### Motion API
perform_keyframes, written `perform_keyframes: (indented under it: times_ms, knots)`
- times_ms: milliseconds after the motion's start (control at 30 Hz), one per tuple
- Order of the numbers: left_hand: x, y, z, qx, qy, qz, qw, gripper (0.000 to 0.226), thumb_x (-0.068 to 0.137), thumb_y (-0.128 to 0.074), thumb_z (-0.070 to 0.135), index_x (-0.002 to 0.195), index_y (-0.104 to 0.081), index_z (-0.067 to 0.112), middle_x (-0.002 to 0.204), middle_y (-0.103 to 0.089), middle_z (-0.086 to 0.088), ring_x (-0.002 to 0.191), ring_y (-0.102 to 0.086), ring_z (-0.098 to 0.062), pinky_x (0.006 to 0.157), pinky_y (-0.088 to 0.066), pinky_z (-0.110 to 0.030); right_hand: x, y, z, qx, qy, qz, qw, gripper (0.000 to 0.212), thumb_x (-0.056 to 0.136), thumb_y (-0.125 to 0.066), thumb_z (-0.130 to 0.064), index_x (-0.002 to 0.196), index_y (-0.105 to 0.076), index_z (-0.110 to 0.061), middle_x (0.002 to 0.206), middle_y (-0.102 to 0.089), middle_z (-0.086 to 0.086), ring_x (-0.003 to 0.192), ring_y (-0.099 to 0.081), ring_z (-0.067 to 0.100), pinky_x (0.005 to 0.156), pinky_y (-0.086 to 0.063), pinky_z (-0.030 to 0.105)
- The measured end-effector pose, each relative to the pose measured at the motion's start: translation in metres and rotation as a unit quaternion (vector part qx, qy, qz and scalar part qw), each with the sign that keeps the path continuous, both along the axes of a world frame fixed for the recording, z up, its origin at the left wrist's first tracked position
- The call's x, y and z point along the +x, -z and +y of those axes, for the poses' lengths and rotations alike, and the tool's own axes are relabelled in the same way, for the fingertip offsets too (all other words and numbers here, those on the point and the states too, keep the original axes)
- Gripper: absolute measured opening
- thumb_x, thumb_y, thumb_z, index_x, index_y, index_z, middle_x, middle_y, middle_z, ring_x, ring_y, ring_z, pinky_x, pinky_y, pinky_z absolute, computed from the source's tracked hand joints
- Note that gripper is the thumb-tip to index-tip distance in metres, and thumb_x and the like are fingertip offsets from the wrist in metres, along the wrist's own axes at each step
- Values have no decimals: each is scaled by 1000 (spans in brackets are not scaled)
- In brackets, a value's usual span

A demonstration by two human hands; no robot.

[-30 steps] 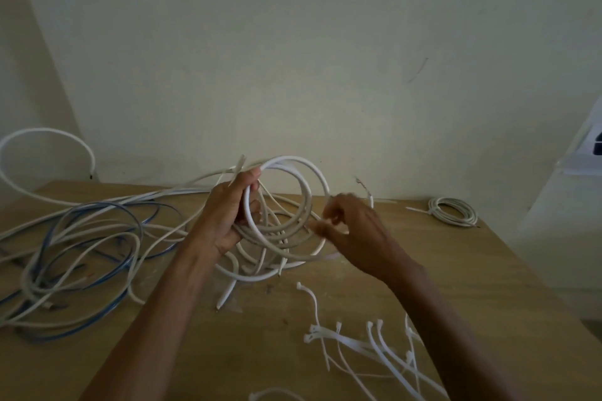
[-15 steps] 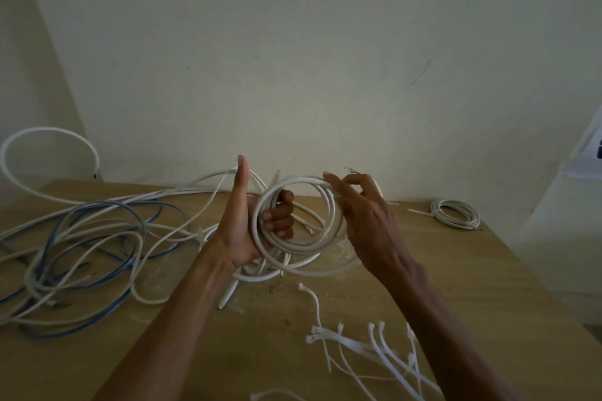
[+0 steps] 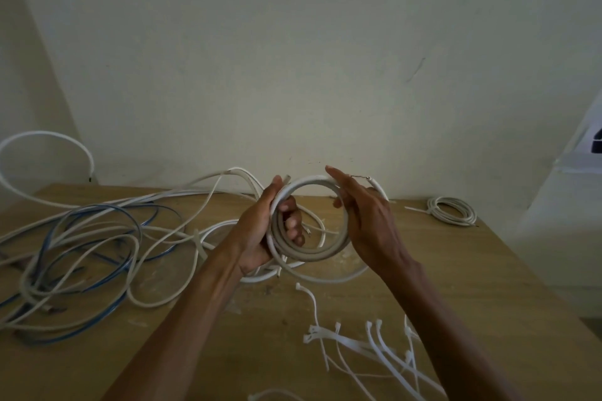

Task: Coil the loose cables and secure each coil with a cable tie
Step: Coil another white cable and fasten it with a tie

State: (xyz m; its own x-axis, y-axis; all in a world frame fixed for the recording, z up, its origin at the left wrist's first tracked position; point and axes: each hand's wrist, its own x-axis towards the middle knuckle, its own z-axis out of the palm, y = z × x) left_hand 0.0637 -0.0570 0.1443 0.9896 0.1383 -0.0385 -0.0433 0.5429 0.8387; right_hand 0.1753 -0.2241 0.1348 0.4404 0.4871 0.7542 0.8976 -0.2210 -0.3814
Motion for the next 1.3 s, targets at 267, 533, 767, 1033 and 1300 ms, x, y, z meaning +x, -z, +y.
perform_keyframes:
  times_ms: [267,533,767,1033,1300]
  knots:
    - [-4,4,6,55,3,-2,998,55,98,-43,58,64,-42,15,43,-23,5,34,-20,-9,43,-22,-26,-18,4,11,-46,74,-68,994,33,109,-40,-31,134,-56,-17,69,-52,-6,59,-45,12,60,-32,28]
    - [-6,-10,1,83,8,18,996,50,101,-44,44,59,-40,19,40,-23,4,34,-19,-10,43,-27,-25,-9,1,-1,-1,-38,-28,999,36,102,-54,-5,136,-60,-14,138,-59,10,126,-53,13,104,-45,25]
    - [-7,-6,-7,185,-41,38,981,53,102,-41,53,60,-37,21,46,-23,5,37,-18,-11,44,-25,-25,-11,6,2,-4,-3,-82,997,40,103,-54,-7,140,-57,-21,136,-64,5,112,-68,19,79,-60,40]
    - [-5,-2,-1,107,7,32,994,52,92,-53,56,60,-33,21,45,-18,6,35,-15,-8,38,-21,-22,0,3,-3,-45,-54,-49,996,47,102,-51,-6,147,-52,-19,108,-67,-3,87,-59,5,73,-51,24]
    - [-3,0,3,116,54,33,991,46,93,-50,52,62,-43,18,43,-24,7,36,-20,-7,41,-26,-24,-2,5,-5,-65,11,-100,993,35,105,-43,-25,134,-61,-19,87,-64,-2,69,-54,11,58,-48,32]
